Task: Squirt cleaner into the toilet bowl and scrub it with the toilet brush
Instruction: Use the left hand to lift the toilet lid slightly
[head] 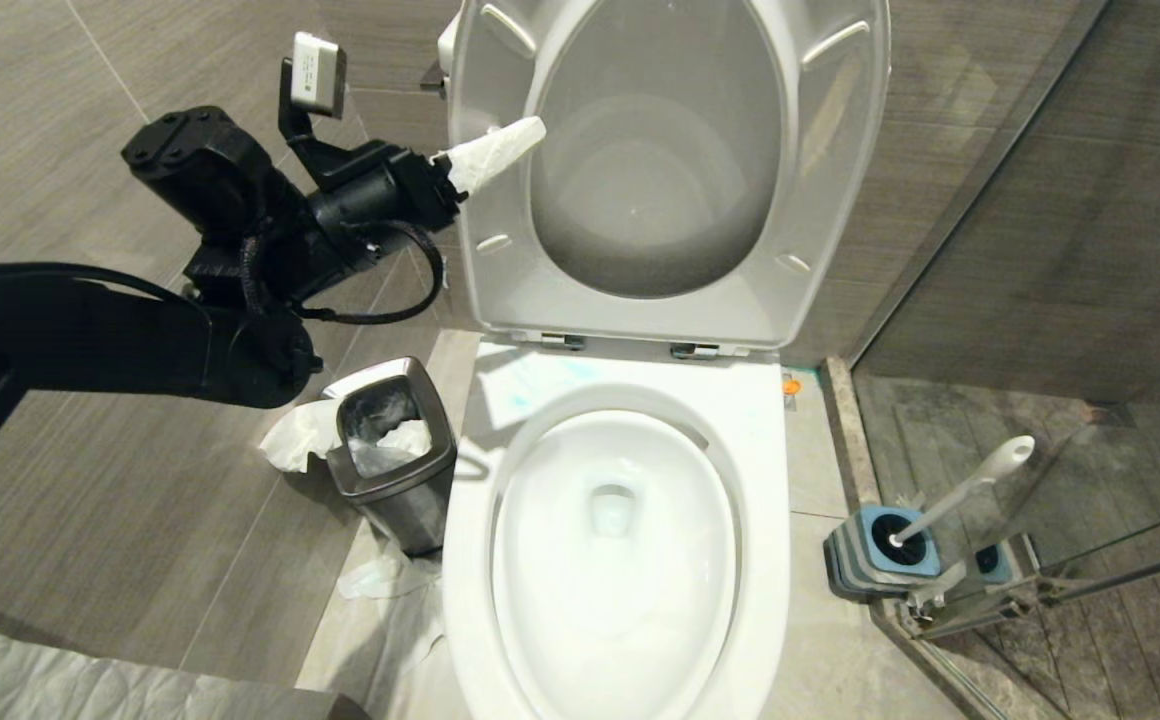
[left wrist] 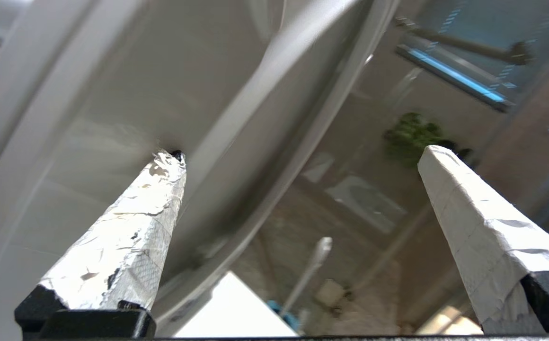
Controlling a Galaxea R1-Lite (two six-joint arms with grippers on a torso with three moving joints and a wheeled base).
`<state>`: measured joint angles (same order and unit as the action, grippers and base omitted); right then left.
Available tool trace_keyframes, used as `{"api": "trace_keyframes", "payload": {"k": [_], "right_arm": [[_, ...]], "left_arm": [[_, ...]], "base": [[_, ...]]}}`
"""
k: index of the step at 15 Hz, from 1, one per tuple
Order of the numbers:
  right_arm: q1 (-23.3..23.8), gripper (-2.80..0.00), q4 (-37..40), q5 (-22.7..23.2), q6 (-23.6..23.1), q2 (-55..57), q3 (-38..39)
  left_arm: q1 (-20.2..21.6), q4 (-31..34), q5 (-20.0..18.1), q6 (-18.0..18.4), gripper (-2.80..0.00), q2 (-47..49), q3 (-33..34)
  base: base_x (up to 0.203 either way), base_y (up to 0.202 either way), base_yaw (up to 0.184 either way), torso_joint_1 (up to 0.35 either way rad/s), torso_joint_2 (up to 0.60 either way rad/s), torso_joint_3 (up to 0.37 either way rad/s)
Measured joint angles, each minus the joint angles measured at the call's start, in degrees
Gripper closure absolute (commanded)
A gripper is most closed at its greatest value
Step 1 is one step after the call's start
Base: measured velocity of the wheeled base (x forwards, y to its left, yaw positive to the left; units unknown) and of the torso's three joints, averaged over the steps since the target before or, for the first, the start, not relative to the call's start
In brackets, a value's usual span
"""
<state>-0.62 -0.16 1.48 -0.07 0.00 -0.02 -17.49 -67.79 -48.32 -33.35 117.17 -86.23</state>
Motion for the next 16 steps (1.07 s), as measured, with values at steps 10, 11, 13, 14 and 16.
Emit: {"api": "trace_keyframes", "payload": {"k": [10,11,13,14,16], "right_arm": [[0.0,0.0,0.0,0.0,0.0,0.0,0.0],[0.0,0.0,0.0,0.0,0.0,0.0,0.0],[0.0,0.0,0.0,0.0,0.0,0.0,0.0],[0.0,0.0,0.0,0.0,0.0,0.0,0.0],[0.0,0.0,0.0,0.0,0.0,0.0,0.0]], "left_arm": [[-1.7,7.2,10.2,9.4,-2.8,8.5,-13.4],[-1.7,7.6,11.0,9.9,-2.8,9.5,-14.9],[-1.7,8.1,12.8,10.3,-2.8,11.1,-18.1],[-1.7,8.6,13.3,10.6,-2.8,11.9,-19.6],[-1.7,9.1,13.7,10.7,-2.8,12.8,-21.3]], "base": [[0.0,0.0,0.0,0.0,0.0,0.0],[0.0,0.0,0.0,0.0,0.0,0.0],[0.0,0.0,0.0,0.0,0.0,0.0],[0.0,0.0,0.0,0.0,0.0,0.0],[0.0,0.0,0.0,0.0,0.0,0.0]]}}
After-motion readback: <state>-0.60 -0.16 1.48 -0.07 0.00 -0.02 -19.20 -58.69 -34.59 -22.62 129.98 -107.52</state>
